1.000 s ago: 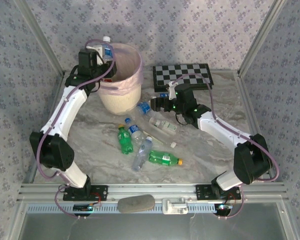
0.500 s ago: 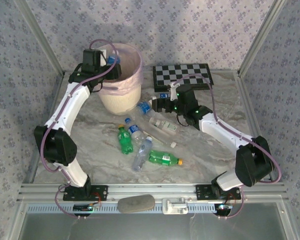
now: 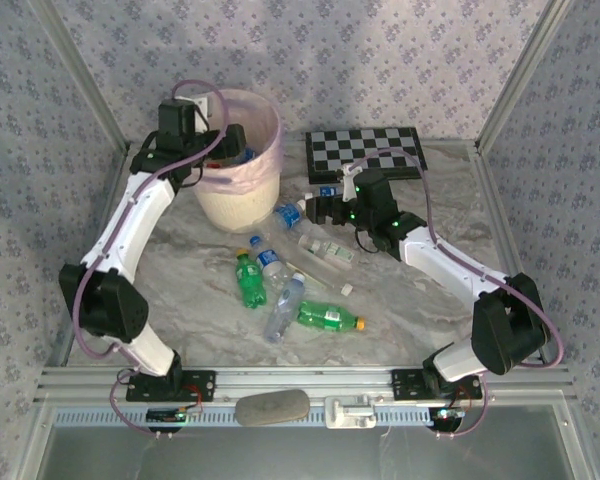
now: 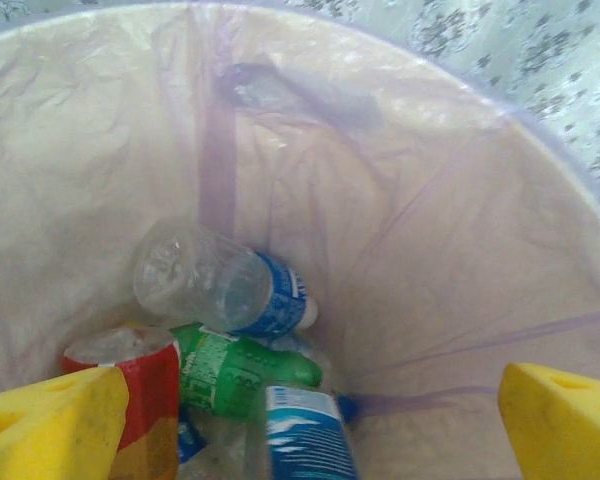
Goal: Put the plastic bottles in the bin
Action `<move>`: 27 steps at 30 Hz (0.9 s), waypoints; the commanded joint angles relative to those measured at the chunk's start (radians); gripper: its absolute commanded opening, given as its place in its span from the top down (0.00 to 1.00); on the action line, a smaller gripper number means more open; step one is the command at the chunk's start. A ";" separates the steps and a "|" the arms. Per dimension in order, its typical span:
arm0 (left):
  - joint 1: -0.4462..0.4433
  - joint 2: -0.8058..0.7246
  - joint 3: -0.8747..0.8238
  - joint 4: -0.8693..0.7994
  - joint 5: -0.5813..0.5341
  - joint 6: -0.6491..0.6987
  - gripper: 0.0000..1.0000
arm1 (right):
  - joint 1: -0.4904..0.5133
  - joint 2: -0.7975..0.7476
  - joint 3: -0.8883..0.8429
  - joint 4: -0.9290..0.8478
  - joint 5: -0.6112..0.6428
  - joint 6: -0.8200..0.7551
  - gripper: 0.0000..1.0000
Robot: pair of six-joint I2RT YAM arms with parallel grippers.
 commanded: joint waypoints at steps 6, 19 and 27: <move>-0.048 -0.255 -0.243 0.285 0.038 -0.026 0.00 | -0.019 -0.015 0.007 -0.055 0.104 0.059 0.01; -0.237 -0.437 -0.726 0.694 -0.011 -0.142 0.00 | -0.117 0.086 0.002 -0.096 0.129 0.264 0.01; -0.350 -0.488 -0.824 0.691 -0.141 -0.090 0.00 | -0.160 0.266 0.101 -0.091 0.097 0.452 0.01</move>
